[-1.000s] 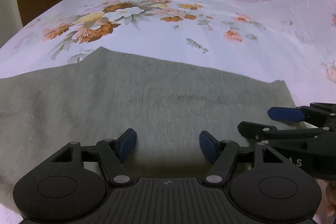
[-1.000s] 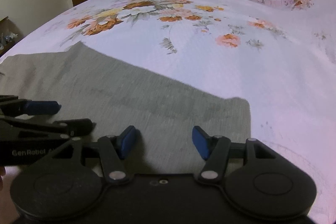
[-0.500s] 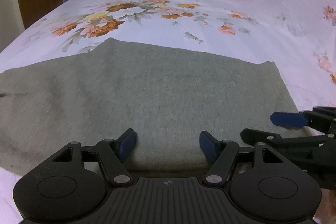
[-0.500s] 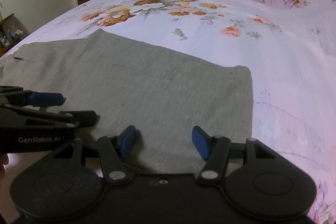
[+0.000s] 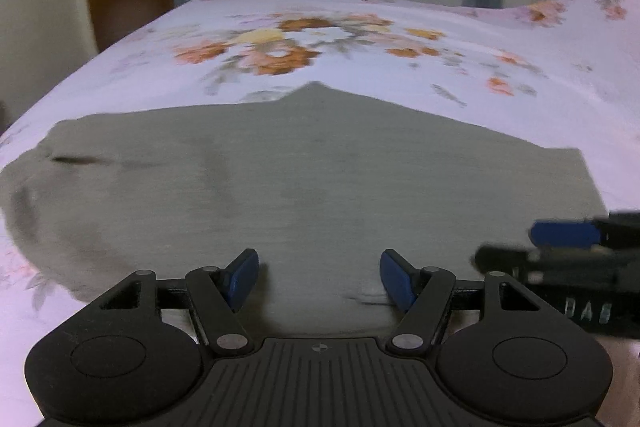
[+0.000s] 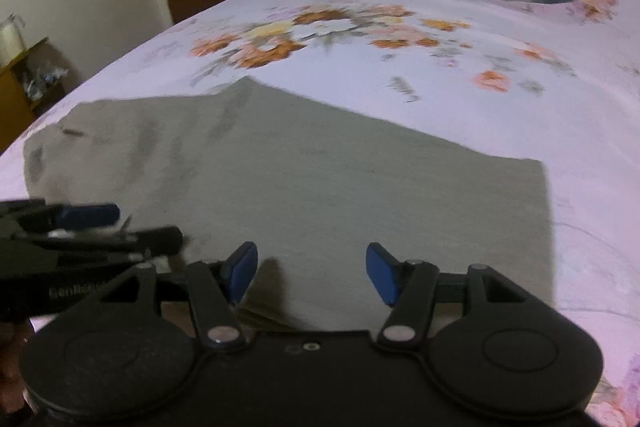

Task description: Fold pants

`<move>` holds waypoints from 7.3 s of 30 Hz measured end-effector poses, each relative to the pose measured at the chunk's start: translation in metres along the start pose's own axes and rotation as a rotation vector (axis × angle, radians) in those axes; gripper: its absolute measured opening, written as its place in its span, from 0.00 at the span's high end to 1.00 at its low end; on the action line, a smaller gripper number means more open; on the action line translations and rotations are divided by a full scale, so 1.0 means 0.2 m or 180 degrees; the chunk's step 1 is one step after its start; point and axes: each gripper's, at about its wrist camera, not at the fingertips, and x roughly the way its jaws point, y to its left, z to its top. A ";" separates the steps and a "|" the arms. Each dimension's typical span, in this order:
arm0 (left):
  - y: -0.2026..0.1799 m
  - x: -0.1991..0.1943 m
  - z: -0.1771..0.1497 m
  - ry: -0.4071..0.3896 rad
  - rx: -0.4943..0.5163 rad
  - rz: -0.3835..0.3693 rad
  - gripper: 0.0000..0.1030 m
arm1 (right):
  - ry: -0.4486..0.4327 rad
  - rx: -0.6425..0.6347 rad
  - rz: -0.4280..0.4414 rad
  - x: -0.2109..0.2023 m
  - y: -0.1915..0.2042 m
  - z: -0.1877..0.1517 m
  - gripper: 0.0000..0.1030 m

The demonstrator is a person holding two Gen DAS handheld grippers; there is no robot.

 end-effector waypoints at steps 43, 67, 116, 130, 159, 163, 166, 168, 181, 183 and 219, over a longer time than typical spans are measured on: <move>0.72 0.13 0.01 0.0069 -0.0445 0.0533 0.35 | 0.0111 -0.0421 0.0300 0.21 0.53 0.15 0.30; 0.99 0.04 -0.07 0.0054 -0.0971 0.0552 0.34 | 0.0158 -0.0451 0.0445 0.34 0.69 0.20 0.27; 0.76 0.06 0.33 -0.0937 -0.1010 -0.0445 0.83 | 0.0026 -0.0414 -0.0056 0.28 0.40 0.14 0.37; -0.16 -0.07 0.27 -0.0752 0.0510 -0.1078 0.83 | -0.0212 0.0523 -0.0252 -0.03 -0.14 0.10 0.35; -0.27 -0.20 0.21 -0.0238 0.0450 -0.0423 0.39 | -0.0208 0.1696 0.0642 -0.23 -0.47 -0.11 0.20; -0.16 -0.11 0.16 -0.0147 0.0258 -0.0299 0.38 | -0.0098 0.1900 0.0793 -0.14 -0.45 -0.10 0.20; -0.14 -0.06 0.12 -0.0070 0.0250 -0.0341 0.38 | -0.0059 0.1990 0.0874 -0.08 -0.42 -0.07 0.15; -0.14 -0.05 0.11 -0.0078 0.0251 -0.0353 0.38 | -0.0037 0.1968 0.0875 -0.05 -0.39 -0.05 0.13; -0.04 -0.08 0.12 -0.0207 0.0082 -0.0419 0.33 | -0.0291 0.1506 0.0565 -0.06 -0.27 0.01 0.57; 0.01 -0.08 0.12 -0.0239 -0.0016 -0.0376 0.32 | -0.0406 0.1316 0.0513 -0.11 -0.23 0.03 0.57; -0.20 -0.07 0.12 -0.0167 0.0274 -0.0441 0.23 | -0.0893 0.0890 -0.0139 -0.52 -0.48 -0.06 0.37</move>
